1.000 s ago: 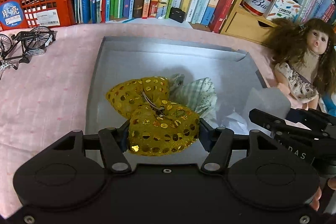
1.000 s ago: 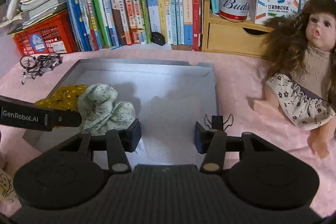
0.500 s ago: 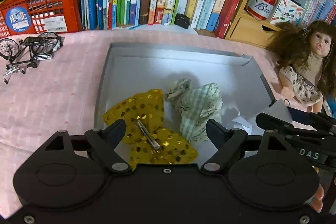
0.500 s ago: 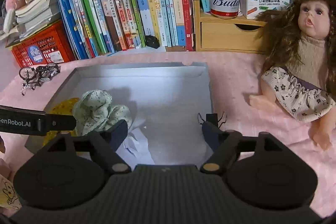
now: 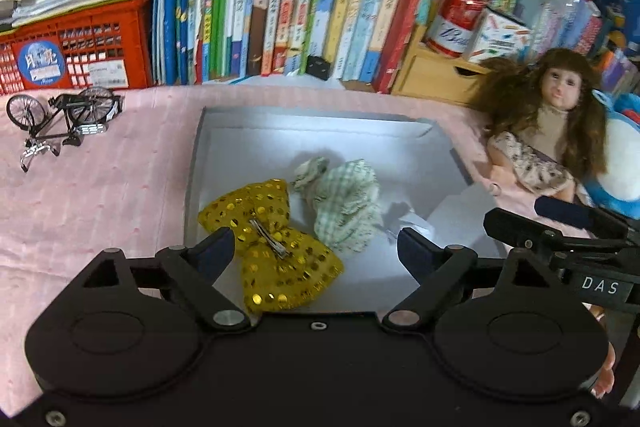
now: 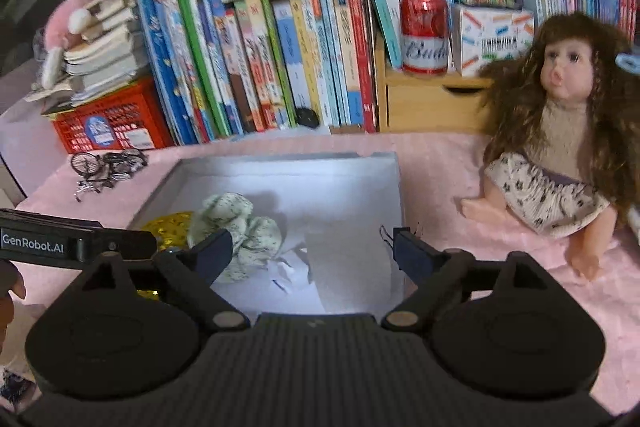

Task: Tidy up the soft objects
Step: 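Pull both grippers back from the tray toward the remaining soft items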

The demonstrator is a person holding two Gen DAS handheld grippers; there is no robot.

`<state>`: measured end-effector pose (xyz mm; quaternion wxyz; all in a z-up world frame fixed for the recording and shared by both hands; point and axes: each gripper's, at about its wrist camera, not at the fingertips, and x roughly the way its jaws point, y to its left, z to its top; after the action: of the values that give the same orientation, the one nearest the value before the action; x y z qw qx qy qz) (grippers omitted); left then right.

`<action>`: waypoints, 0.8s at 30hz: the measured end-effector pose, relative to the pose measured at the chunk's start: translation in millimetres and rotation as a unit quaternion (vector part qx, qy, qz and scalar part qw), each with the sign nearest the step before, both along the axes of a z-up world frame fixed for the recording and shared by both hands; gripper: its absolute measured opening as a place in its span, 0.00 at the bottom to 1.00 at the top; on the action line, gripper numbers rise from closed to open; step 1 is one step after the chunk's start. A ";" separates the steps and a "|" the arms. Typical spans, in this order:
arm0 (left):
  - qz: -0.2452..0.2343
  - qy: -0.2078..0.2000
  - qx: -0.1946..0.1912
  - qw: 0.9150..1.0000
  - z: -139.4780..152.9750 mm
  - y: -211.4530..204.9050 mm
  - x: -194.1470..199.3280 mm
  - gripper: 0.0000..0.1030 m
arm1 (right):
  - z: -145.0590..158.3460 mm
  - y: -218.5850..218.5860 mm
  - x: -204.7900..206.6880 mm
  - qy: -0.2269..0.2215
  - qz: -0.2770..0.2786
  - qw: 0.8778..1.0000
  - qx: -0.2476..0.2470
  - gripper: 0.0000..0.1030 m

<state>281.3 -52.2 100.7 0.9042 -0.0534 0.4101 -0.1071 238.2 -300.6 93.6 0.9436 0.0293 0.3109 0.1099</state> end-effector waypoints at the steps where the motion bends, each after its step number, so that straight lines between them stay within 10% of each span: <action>1: -0.004 -0.004 0.001 1.000 1.7 -0.5 -4.8 0.86 | 2.0 0.7 -5.4 -0.007 0.004 1.000 -0.003 0.93; 24: -0.066 -0.113 -0.014 0.991 17.3 22.5 -140.4 0.91 | 12.4 -17.5 -136.5 -0.128 0.023 0.991 -0.008 1.00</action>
<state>140.9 -29.7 118.0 0.9349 -0.0261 0.3064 -0.1774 101.7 -318.1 106.0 0.9730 -0.0001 0.1893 0.1320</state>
